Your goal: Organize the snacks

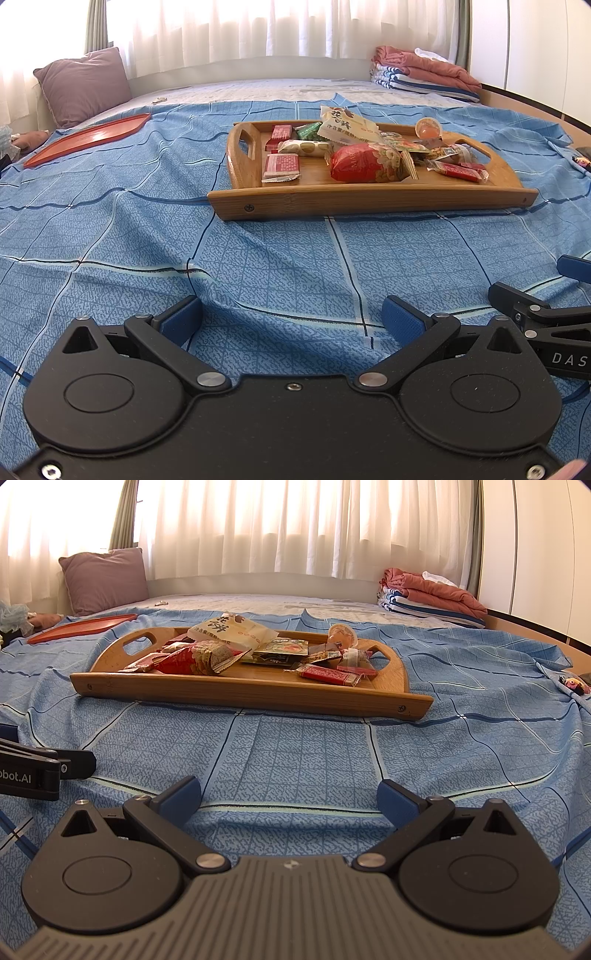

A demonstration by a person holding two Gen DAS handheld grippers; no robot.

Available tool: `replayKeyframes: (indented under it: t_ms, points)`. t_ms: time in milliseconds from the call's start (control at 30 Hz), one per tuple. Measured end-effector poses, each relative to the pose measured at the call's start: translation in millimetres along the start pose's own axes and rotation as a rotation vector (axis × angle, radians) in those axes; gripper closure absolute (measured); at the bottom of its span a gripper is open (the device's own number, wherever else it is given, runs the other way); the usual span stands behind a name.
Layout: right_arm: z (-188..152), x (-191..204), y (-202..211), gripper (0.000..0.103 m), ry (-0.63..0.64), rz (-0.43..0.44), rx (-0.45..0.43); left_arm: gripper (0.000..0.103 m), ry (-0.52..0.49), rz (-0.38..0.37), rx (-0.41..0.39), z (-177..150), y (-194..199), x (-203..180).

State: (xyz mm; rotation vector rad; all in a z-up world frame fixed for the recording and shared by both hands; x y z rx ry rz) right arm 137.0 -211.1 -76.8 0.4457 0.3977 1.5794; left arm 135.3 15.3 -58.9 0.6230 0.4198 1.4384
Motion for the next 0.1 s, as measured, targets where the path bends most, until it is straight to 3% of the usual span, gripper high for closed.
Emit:
replayKeyframes:
  t_ms: [100]
  points:
    - [0.3,0.0,-0.1,0.000,0.000,-0.001,0.000,0.000,0.002,-0.002,-0.004,1.3,-0.1,0.3]
Point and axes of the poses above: each gripper's, at about its wrist camera, not at the fingertips, and y roughly against the way its jaws point, x to its left, z to its top, the point moved 7 cm from there along -y, roughly the way its jaws point, and after that the axes turned 6 degrees about -y, right-handed, at the moved point
